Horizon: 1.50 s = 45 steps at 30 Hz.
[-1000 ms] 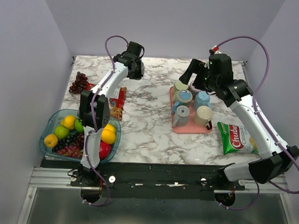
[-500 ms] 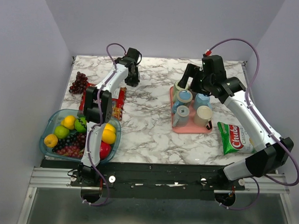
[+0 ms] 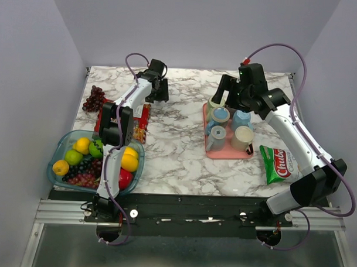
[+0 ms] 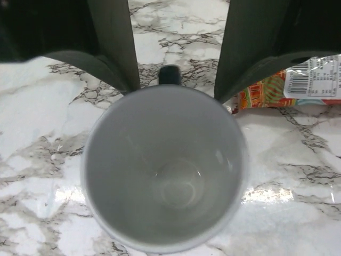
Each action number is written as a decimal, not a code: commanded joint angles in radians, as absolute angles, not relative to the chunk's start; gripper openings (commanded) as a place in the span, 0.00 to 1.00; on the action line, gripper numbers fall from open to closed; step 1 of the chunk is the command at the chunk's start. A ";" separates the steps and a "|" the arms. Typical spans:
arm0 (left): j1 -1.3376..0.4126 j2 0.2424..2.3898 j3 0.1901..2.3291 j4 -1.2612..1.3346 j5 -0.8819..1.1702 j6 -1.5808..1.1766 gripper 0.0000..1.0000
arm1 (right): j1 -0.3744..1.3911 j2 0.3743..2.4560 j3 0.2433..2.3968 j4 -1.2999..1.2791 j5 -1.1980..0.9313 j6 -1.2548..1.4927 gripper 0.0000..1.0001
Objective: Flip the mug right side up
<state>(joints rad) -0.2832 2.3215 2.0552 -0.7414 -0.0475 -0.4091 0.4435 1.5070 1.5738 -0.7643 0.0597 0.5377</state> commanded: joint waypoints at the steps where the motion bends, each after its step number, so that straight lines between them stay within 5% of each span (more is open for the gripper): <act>1: -0.276 2.243 2.016 -0.689 -0.028 -0.394 0.75 | 0.440 1.532 1.601 -0.830 0.101 0.525 1.00; 6: -0.278 2.143 1.956 -0.669 0.000 -0.388 0.99 | 0.440 1.526 1.571 -0.857 0.120 0.526 1.00; 22: -0.281 1.635 1.536 -0.571 0.149 -0.399 0.99 | 0.546 1.454 1.325 -0.909 0.210 0.710 1.00; 38: -0.290 1.359 1.261 -0.532 0.207 -0.410 0.99 | 0.724 1.666 1.293 -0.956 0.451 1.184 0.96; 45: -0.290 1.296 1.224 -0.543 0.187 -0.402 0.99 | 0.726 1.775 1.381 -0.996 0.551 1.218 0.83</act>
<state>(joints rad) -0.2840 1.3384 1.2407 -0.5549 0.1787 -0.4053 0.7200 1.7557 1.3205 -0.9546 0.4297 1.1625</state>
